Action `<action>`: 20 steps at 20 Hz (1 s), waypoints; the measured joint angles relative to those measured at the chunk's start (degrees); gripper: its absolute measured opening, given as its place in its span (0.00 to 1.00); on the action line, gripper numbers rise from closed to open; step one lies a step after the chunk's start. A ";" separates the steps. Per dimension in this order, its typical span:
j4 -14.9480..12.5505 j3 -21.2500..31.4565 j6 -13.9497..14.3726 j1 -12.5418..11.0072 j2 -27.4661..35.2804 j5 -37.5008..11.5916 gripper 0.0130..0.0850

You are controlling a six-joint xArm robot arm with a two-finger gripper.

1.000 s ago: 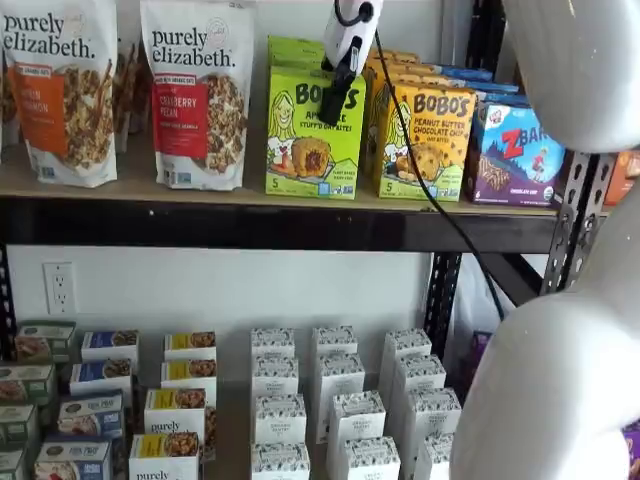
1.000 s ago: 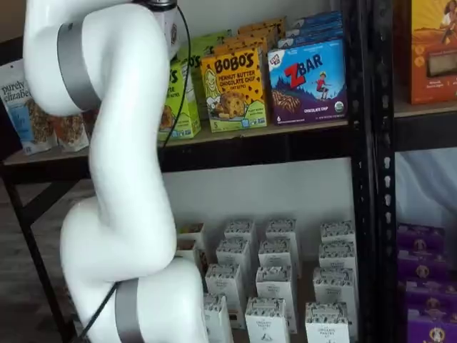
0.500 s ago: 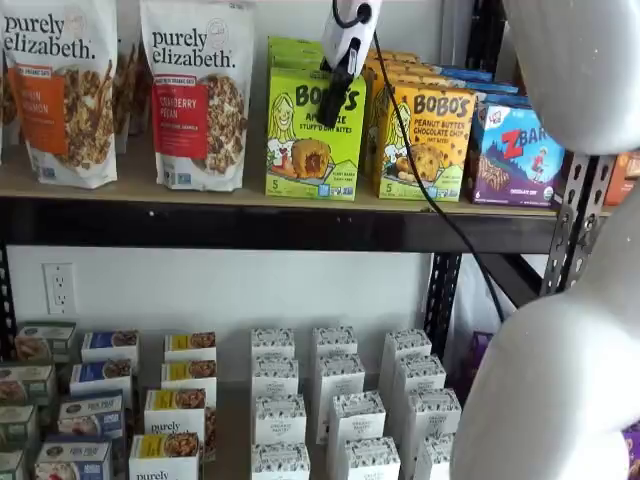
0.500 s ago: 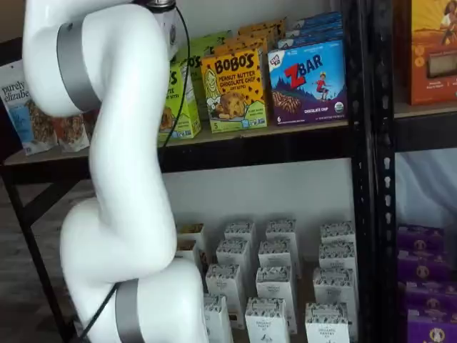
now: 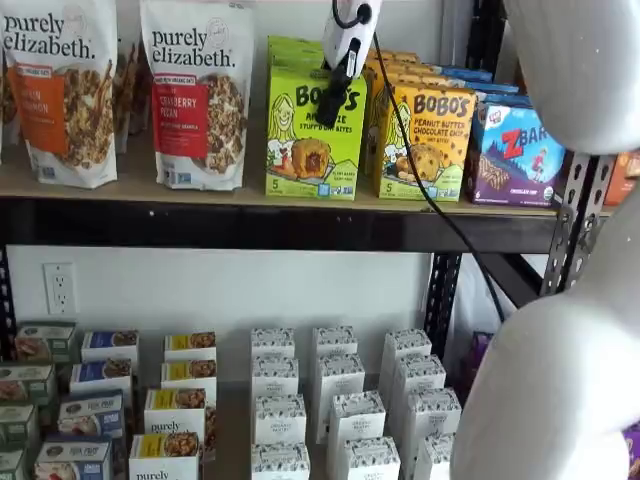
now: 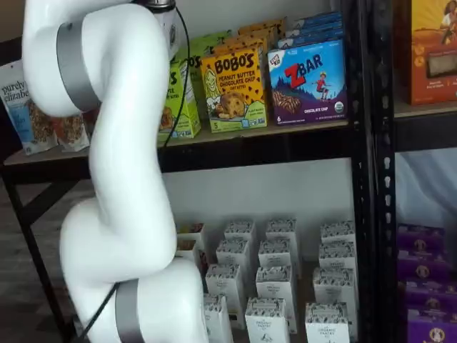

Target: Pick the green box on the top shelf, the fourth from the left

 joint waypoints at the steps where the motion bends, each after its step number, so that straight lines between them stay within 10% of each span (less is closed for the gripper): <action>1: 0.00 0.13 0.00 0.02 -0.08 -0.18 0.39; 20: 0.61 -1.68 0.20 -0.05 0.64 1.90 0.28</action>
